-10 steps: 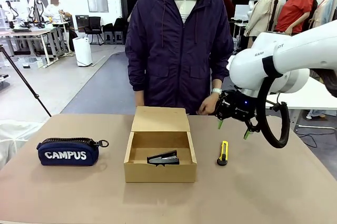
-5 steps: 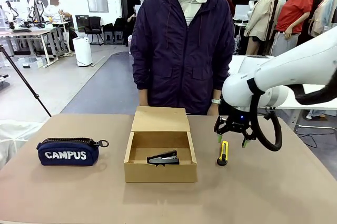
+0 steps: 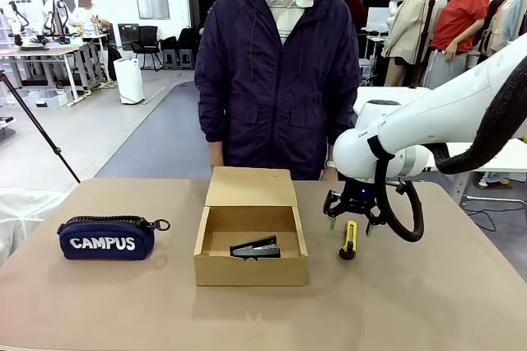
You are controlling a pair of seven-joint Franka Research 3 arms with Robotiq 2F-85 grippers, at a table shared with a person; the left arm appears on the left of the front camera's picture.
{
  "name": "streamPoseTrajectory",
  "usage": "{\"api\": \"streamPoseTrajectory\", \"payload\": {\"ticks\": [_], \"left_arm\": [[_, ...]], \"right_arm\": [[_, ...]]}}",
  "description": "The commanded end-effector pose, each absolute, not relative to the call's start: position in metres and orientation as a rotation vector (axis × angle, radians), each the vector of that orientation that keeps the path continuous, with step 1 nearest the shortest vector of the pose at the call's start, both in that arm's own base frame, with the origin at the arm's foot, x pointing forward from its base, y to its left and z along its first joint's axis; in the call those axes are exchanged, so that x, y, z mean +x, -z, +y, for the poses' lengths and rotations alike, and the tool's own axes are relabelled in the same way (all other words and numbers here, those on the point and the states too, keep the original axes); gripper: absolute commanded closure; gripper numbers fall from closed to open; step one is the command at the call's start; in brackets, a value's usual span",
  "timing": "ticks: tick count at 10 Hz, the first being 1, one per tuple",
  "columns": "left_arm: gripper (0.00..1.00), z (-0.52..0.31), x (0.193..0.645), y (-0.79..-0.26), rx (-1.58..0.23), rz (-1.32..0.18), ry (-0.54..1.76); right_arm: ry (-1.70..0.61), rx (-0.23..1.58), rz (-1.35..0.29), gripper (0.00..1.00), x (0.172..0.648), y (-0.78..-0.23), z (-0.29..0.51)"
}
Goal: Pack the items into the box.
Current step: Pick up the item specified by the human and place it in the Mailer Box.
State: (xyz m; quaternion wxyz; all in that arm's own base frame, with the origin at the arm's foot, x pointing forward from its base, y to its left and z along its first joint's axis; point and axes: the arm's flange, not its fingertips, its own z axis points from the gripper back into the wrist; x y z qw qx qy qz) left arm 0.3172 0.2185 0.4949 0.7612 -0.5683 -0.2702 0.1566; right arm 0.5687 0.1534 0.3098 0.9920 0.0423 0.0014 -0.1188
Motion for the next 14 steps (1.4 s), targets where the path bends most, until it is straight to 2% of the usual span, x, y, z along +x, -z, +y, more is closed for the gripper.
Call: {"api": "streamPoseTrajectory", "payload": {"ticks": [1,7,8,9,14], "left_arm": [[0.00,0.2195,0.3153,-0.4967,-1.238,-0.578,-0.333],[0.00,0.2195,0.3153,-0.4967,-1.238,-0.578,-0.333],[0.00,0.2195,0.3153,-0.4967,-1.238,-0.578,-0.333],[0.00,0.2195,0.3153,-0.4967,-1.238,-0.578,-0.333],[0.00,0.2195,0.3153,-0.4967,-1.238,-0.578,-0.333]], "right_arm": [[0.228,0.049,-0.041,0.00,0.5754,-0.3029,0.1554],[0.308,-0.025,-0.001,0.00,0.5812,-0.2979,0.1632],[0.314,-0.029,0.003,0.58,0.5819,-0.2964,0.1630],[0.323,-0.026,0.009,1.00,0.5817,-0.2967,0.1634],[0.334,-0.013,0.036,1.00,0.5827,-0.2971,0.1620]]}}
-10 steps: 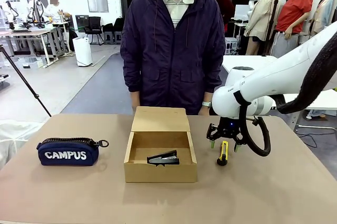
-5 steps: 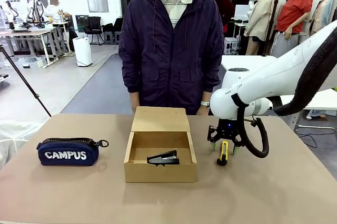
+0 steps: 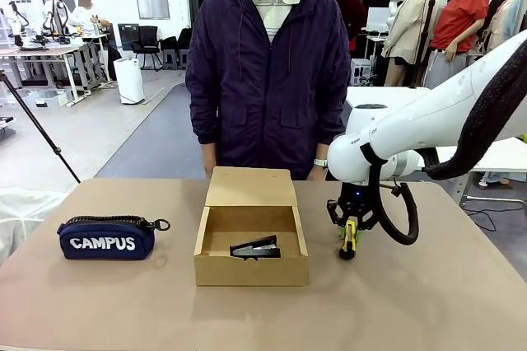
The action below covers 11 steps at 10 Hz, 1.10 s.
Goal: Pack the items into the box.
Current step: Pick up the item specified by the human and place it in the Mailer Box.
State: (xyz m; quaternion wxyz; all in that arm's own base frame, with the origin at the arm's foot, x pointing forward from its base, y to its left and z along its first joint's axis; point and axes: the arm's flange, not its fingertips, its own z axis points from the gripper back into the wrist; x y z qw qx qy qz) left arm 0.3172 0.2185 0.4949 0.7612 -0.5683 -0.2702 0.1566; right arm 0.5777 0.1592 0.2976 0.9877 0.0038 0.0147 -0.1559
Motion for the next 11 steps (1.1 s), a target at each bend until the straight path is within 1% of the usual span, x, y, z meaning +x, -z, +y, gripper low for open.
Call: {"api": "streamPoseTrajectory", "payload": {"ticks": [1,5,7,8,9,10,11], "left_arm": [[0.00,0.219,0.315,-0.497,-1.238,-0.578,-0.333],[0.00,0.219,0.315,-0.497,-1.238,-0.578,-0.333],[0.00,0.219,0.315,-0.497,-1.238,-0.578,-0.333],[0.00,0.219,0.315,-0.497,-1.238,-0.578,-0.333],[0.00,0.219,0.315,-0.497,-1.238,-0.578,-0.333],[0.00,0.219,0.315,-0.497,-1.238,-0.578,-0.333],[0.00,0.219,0.315,-0.497,-1.238,-0.578,-0.333]], "right_arm": [[0.333,-0.004,0.044,1.00,0.583,-0.297,0.162],[0.328,0.010,0.051,1.00,0.582,-0.298,0.162],[0.315,0.054,0.020,1.00,0.580,-0.314,0.160],[0.312,0.069,-0.009,1.00,0.576,-0.336,0.156],[0.285,0.092,-0.049,1.00,0.565,-0.371,0.150],[0.266,0.110,-0.044,1.00,0.550,-0.402,0.145],[0.213,0.127,-0.077,1.00,0.532,-0.429,0.143]]}}
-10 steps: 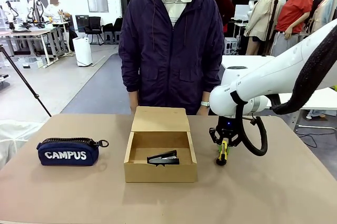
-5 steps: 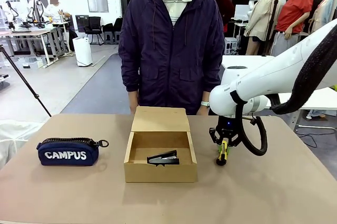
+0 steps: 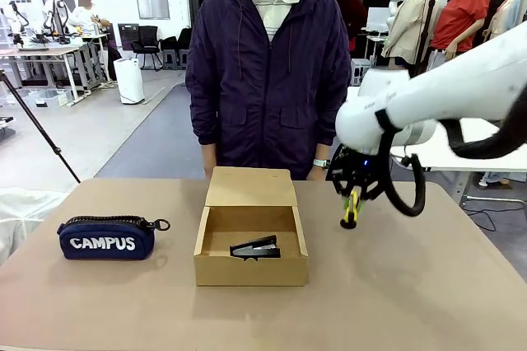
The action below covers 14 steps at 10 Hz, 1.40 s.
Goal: Pack the items into the box.
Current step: Pick up the item specified by the human and place it in the Mailer Box.
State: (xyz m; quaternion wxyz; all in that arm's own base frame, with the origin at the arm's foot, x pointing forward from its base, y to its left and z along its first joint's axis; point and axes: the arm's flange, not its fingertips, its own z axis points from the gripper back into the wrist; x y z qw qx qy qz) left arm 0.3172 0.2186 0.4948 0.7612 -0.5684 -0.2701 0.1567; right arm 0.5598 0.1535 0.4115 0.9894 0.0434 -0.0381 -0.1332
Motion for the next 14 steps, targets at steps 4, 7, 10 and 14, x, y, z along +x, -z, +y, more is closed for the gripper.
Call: {"api": "streamPoseTrajectory", "payload": {"ticks": [4,7,10,14], "left_arm": [[0.00,0.219,0.315,-0.497,-1.238,-0.578,-0.333],[0.00,0.219,0.315,-0.497,-1.238,-0.578,-0.333],[0.00,0.219,0.315,-0.497,-1.238,-0.578,-0.333],[0.00,0.219,0.315,-0.497,-1.238,-0.578,-0.333]], "right_arm": [[0.191,0.124,-0.140,1.00,0.520,-0.466,0.149],[0.186,0.143,-0.140,1.00,0.503,-0.471,0.142],[-0.368,0.204,-0.166,1.00,0.559,-0.472,0.222],[-1.119,0.194,-0.221,1.00,0.559,-0.463,0.348]]}}
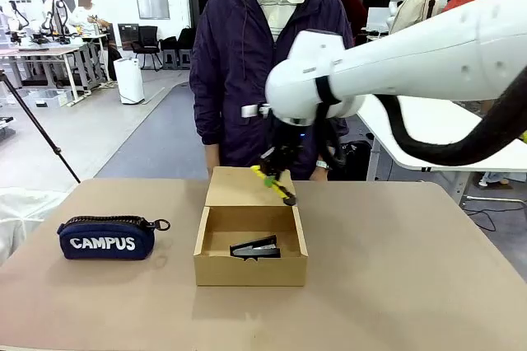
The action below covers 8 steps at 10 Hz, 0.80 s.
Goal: Pack the items into the box.
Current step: Pick up the item specified by the human and place it in the Mailer Box.
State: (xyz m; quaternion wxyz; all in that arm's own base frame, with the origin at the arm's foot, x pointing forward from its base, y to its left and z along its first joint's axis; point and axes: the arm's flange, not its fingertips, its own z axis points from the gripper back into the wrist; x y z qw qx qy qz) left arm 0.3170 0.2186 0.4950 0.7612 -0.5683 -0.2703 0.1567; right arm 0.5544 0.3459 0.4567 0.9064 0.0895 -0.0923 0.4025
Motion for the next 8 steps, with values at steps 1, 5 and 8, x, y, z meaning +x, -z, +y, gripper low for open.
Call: {"api": "streamPoseTrajectory", "payload": {"ticks": [1,5,8], "left_arm": [[0.00,0.219,0.315,-0.497,-1.238,-0.578,-0.333],[0.00,0.219,0.315,-0.497,-1.238,-0.578,-0.333],[0.00,0.219,0.315,-0.497,-1.238,-0.578,-0.333]], "right_arm": [[-1.262,0.245,-0.235,1.00,0.545,-0.458,0.371],[-1.386,0.089,-0.221,1.00,0.503,-0.424,0.391],[-1.390,0.027,-0.155,1.00,0.506,-0.404,0.391]]}}
